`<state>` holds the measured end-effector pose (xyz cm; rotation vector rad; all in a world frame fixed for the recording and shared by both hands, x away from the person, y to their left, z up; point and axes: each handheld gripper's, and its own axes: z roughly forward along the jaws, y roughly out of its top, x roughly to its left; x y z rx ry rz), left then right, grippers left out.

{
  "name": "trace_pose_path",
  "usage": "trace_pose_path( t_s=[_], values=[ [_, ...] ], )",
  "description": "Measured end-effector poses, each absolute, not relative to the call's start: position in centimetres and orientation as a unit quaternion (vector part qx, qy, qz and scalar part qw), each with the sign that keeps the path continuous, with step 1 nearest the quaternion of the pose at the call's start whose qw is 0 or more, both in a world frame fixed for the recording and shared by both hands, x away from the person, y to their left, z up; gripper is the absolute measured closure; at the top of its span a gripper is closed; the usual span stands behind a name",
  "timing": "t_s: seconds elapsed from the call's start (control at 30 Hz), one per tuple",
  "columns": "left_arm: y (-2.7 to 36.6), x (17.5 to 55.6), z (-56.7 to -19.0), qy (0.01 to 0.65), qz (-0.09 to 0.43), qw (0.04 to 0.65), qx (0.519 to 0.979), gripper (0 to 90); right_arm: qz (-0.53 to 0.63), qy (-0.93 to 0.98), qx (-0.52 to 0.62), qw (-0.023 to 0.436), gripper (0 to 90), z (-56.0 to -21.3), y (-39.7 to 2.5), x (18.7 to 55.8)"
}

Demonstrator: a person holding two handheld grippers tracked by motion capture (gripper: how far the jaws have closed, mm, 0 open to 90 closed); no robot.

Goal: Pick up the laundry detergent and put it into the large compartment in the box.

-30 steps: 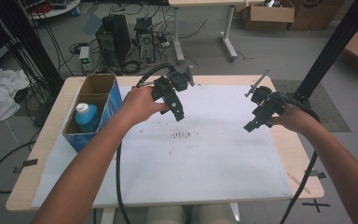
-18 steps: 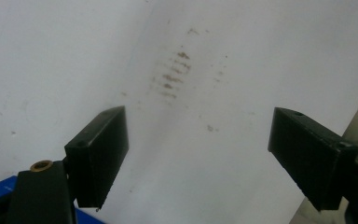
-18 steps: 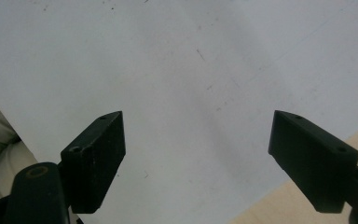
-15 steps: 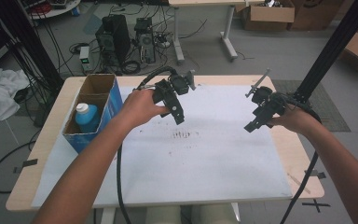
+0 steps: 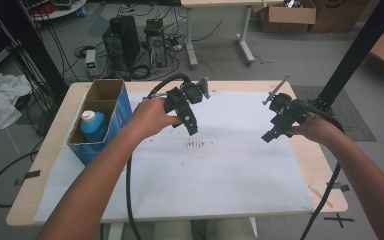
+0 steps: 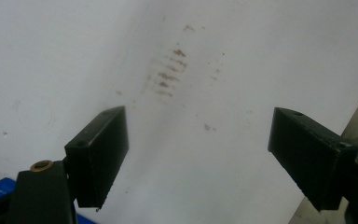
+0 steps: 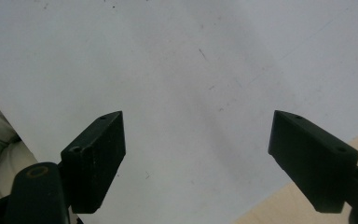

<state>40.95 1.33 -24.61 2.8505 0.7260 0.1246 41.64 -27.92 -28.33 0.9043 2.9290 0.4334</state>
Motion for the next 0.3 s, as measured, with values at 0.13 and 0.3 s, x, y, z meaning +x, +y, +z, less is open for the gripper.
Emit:
trace_pose_path(
  t_s=[0.13, 0.3],
  values=[
    [1.36, 41.04, -24.63, 0.244, 0.044, 0.097, 0.964, 20.8, 0.141, 0.945, 0.293, 0.022, 18.7, -28.34, -27.93, 41.69],
    [1.43, 41.12, -24.65, 0.248, 0.042, 0.097, 0.963, 20.8, 0.14, 0.946, 0.291, 0.021, 18.7, -28.48, -27.95, 41.75]
  ],
)
